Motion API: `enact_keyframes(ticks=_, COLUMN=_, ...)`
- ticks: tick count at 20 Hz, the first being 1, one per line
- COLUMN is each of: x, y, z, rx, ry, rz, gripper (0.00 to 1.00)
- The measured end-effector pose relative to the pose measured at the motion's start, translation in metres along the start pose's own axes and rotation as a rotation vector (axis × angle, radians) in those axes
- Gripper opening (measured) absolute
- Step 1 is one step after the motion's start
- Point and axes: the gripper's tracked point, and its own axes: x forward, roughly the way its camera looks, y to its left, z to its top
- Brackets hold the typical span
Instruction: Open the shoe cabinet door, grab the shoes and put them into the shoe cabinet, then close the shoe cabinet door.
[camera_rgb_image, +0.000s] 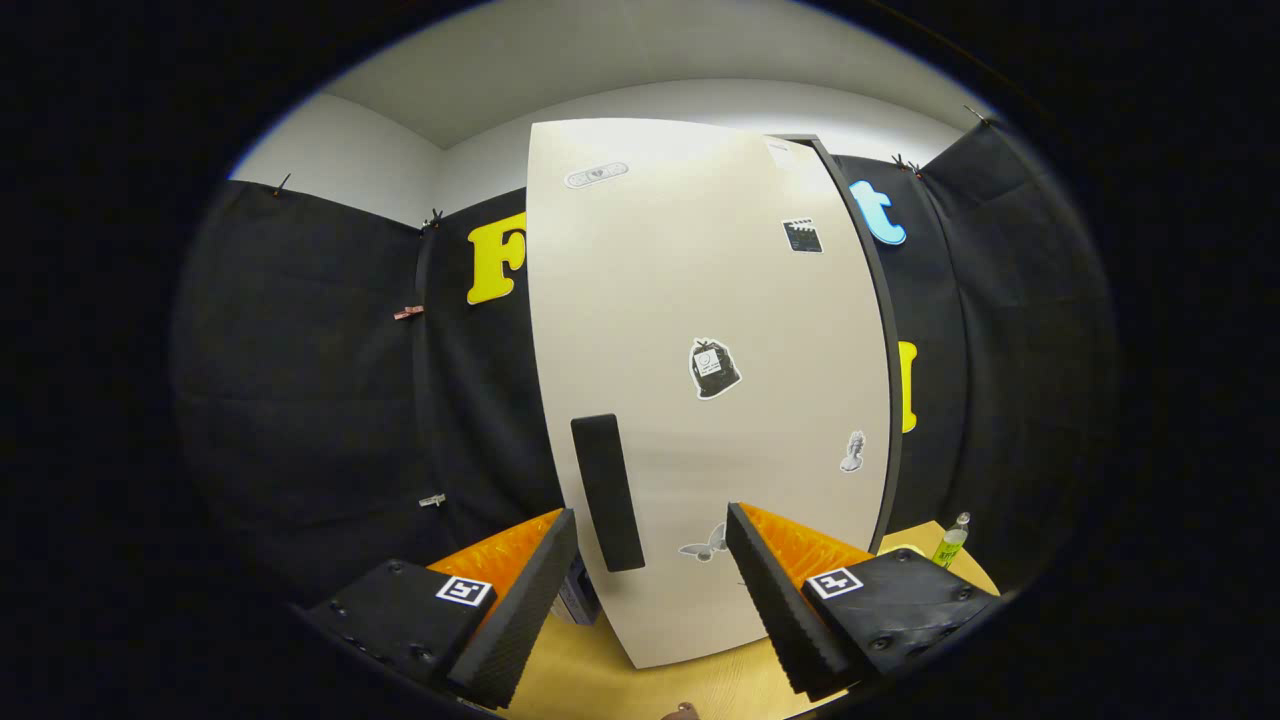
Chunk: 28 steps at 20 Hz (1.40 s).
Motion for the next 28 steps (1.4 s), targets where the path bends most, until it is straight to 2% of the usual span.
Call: enact_keyframes(ticks=28, x=-0.004, y=-0.017, z=-0.006, rx=-0.072, ry=0.035, rz=-0.084, gripper=0.98)
